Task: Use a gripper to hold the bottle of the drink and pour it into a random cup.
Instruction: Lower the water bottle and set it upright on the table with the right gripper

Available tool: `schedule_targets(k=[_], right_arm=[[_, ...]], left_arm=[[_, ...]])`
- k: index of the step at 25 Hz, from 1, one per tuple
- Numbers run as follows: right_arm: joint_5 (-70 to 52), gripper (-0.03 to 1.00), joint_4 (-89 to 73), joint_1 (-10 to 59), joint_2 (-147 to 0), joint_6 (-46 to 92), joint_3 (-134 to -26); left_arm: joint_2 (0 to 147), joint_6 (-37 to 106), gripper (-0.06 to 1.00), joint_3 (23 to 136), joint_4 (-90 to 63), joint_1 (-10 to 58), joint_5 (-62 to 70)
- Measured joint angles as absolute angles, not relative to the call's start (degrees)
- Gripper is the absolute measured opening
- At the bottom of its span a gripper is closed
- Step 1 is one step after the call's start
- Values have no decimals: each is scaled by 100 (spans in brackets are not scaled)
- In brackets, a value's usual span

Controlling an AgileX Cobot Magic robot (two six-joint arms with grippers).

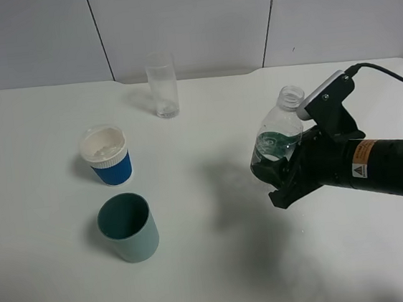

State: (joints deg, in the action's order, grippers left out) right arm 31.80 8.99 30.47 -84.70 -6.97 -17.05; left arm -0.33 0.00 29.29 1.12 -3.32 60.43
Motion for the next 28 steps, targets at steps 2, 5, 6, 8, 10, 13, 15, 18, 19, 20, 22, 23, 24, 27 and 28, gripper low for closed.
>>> schedule_targets(k=[2, 5, 6, 8, 10, 13, 15, 18, 19, 20, 22, 23, 24, 27, 28], right_arm=[[3180, 57, 801, 3047, -8470, -697, -1705], [3168, 57, 535, 3047, -8470, -697, -1705], [3168, 57, 535, 3047, -8470, -697, -1705], [3122, 57, 436, 3047, -8470, -697, -1705], [2988, 57, 349, 3047, -8482, -697, -1721], [2623, 57, 238, 3047, -8738, -697, -1941], [2606, 57, 230, 3047, -8982, -697, -2014], [2636, 57, 230, 3047, -9301, -697, -2042], [2692, 57, 236, 3047, -9396, -697, -2042], [2762, 57, 255, 3047, -9458, -697, -2053], [2889, 57, 317, 3047, -9537, -697, -2070], [2939, 57, 333, 3047, -9572, -689, -2077], [2971, 57, 338, 3047, -9584, -653, -2077], [2982, 57, 346, 3047, -9596, -403, -2077], [2982, 57, 351, 3047, -9596, -262, -2077]], left_arm=[[-33, 0, 98, 2929, 112, -332, 6043], [-33, 0, 98, 2929, 112, -332, 6043], [-33, 0, 98, 2929, 112, -332, 6043], [-33, 0, 98, 2929, 112, -332, 6043], [-33, 0, 98, 2929, 112, -332, 6043], [-33, 0, 98, 2929, 112, -332, 6043], [-33, 0, 98, 2929, 112, -332, 6043], [-33, 0, 98, 2929, 112, -332, 6043], [-33, 0, 98, 2929, 112, -332, 6043], [-33, 0, 98, 2929, 112, -332, 6043], [-33, 0, 98, 2929, 112, -332, 6043], [-33, 0, 98, 2929, 112, -332, 6043], [-33, 0, 98, 2929, 112, -332, 6043], [-33, 0, 98, 2929, 112, -332, 6043], [-33, 0, 98, 2929, 112, -332, 6043]])
